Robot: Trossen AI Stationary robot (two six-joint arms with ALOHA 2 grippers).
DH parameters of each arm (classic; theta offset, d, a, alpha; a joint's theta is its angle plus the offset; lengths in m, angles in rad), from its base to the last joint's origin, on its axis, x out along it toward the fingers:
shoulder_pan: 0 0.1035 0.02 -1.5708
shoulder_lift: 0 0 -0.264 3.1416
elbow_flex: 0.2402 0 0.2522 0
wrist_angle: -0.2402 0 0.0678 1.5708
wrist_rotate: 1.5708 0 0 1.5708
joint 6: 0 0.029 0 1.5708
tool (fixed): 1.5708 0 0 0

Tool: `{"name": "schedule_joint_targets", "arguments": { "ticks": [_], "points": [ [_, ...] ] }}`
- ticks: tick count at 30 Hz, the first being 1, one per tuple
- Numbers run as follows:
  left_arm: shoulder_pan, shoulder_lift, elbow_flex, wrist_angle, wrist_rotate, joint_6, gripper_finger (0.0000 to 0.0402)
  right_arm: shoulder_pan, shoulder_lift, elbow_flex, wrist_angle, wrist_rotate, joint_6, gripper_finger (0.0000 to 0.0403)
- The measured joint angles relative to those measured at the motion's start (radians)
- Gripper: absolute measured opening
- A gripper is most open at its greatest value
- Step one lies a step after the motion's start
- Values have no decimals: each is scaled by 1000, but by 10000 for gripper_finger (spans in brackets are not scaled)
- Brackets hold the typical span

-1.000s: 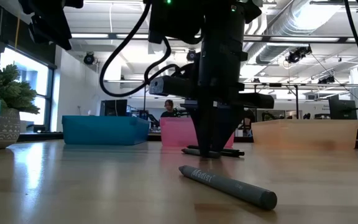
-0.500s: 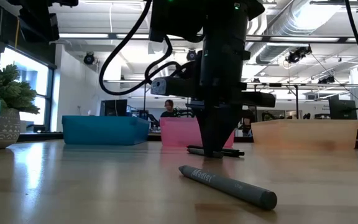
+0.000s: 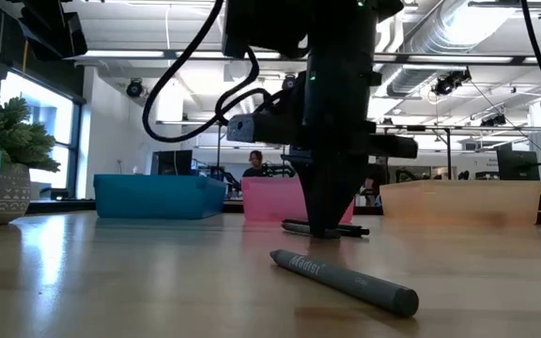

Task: Sort crayons/erasers/pens/pencils in bins
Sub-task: Put the top gray crayon into the transparent red bin

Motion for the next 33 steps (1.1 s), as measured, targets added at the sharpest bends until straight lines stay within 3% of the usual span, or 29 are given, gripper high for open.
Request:
{"name": "schedule_joint_targets", "arguments": {
  "ticks": [19, 33],
  "points": [
    [-9, 0, 0, 0, -15, 0, 145, -7, -3, 128, -122, 55, -81, 3],
    [-8, 0, 0, 0, -23, 8, 145, -108, -7, 250, -215, 149, -247, 3]
  ]
}}
